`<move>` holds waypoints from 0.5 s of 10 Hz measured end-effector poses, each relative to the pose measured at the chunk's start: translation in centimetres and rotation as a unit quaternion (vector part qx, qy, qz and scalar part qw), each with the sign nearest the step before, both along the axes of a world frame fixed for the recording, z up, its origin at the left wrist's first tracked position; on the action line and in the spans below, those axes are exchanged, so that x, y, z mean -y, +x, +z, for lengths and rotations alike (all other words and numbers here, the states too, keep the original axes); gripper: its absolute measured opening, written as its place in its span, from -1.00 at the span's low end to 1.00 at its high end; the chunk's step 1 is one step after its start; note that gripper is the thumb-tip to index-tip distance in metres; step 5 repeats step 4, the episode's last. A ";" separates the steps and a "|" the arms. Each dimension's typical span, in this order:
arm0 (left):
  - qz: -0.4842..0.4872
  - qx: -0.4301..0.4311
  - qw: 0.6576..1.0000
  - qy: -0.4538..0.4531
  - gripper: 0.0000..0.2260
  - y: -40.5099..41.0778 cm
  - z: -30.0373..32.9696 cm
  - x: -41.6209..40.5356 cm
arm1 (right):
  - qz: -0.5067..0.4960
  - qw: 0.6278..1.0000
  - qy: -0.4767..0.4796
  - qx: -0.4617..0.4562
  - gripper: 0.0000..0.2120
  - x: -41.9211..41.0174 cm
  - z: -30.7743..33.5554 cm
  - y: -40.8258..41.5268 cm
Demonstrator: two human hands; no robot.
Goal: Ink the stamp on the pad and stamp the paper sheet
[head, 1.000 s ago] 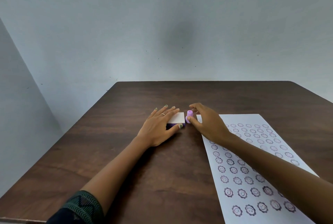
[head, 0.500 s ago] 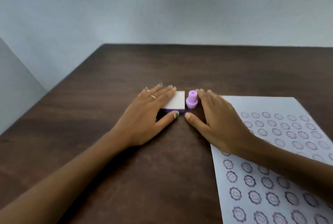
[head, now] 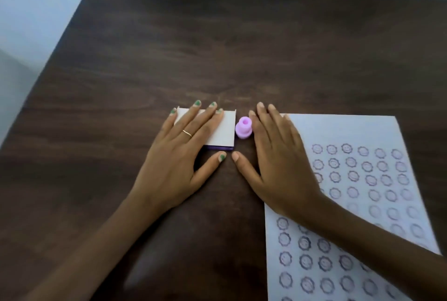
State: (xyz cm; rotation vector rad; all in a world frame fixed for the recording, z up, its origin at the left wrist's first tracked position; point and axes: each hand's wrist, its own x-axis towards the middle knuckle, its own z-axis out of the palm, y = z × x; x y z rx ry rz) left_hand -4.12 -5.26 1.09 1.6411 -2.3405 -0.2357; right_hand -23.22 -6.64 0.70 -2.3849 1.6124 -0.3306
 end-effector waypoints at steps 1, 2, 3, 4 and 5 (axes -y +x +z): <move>-0.003 0.004 1.000 0.018 -0.44 0.1 0.2 -0.1 | -0.010 1.000 0.021 0.014 -0.35 -0.2 0.2 0.1; -0.005 0.020 0.999 0.037 -0.43 0.0 0.8 0.0 | -0.016 0.999 0.036 0.015 -0.37 -0.5 1.0 0.2; -0.005 0.023 0.998 0.061 -0.44 0.0 1.5 -0.1 | -0.023 0.998 0.048 0.028 -0.40 -0.7 1.8 0.5; 0.001 0.037 0.996 0.084 -0.44 -0.4 2.4 -0.6 | -0.033 0.997 0.059 0.047 -0.43 -0.9 2.3 0.6; 0.001 0.037 0.996 0.084 -0.44 -0.4 2.4 -0.6 | -0.033 0.997 0.059 0.047 -0.43 -0.9 2.3 0.6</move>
